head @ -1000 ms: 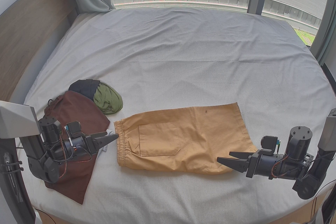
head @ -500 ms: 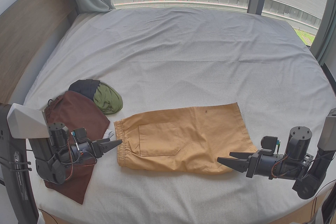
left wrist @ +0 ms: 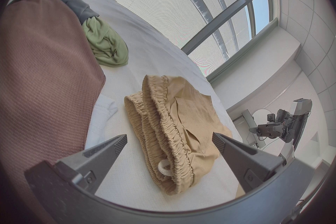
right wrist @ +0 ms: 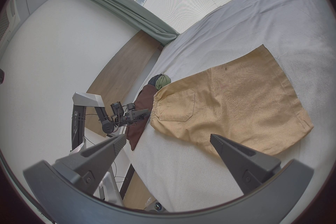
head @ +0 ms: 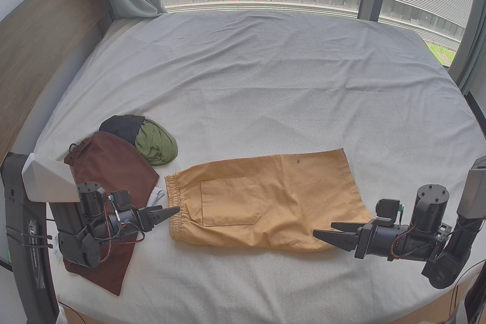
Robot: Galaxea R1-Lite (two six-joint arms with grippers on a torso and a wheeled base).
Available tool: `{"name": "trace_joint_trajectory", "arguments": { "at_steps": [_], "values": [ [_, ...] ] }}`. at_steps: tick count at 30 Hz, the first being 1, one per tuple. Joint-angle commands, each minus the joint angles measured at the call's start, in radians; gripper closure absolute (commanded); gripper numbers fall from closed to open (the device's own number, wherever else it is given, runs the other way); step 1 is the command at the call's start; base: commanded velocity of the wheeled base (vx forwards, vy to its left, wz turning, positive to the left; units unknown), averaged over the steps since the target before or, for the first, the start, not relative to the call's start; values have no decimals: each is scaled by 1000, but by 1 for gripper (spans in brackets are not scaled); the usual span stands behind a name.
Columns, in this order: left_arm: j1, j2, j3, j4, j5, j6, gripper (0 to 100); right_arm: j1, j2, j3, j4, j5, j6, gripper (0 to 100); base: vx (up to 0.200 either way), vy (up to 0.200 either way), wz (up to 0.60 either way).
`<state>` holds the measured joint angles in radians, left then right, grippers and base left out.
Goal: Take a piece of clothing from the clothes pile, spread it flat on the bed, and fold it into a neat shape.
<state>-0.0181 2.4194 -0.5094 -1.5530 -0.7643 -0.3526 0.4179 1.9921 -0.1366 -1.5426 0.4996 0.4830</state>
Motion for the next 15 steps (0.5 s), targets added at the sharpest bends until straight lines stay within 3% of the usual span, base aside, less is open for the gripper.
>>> {"name": "trace_joint_trajectory", "arguments": {
  "at_steps": [1, 6, 12, 15],
  "values": [
    [-19, 58, -24, -1, 13, -6, 0, 1, 7, 0, -1, 1, 0, 0, 0, 0, 0],
    [-65, 119, -61, -2, 105, -5, 0, 2, 11, 2, -1, 1, 0, 0, 0, 0, 0],
    [-91, 127, -77, -2, 123, -34, 0, 4, 13, 2, -1, 1, 0, 0, 0, 0, 0],
    [-109, 121, -81, -4, 128, -109, 0, 6, 22, 2, -1, 1, 0, 0, 0, 0, 0]
  ]
}}
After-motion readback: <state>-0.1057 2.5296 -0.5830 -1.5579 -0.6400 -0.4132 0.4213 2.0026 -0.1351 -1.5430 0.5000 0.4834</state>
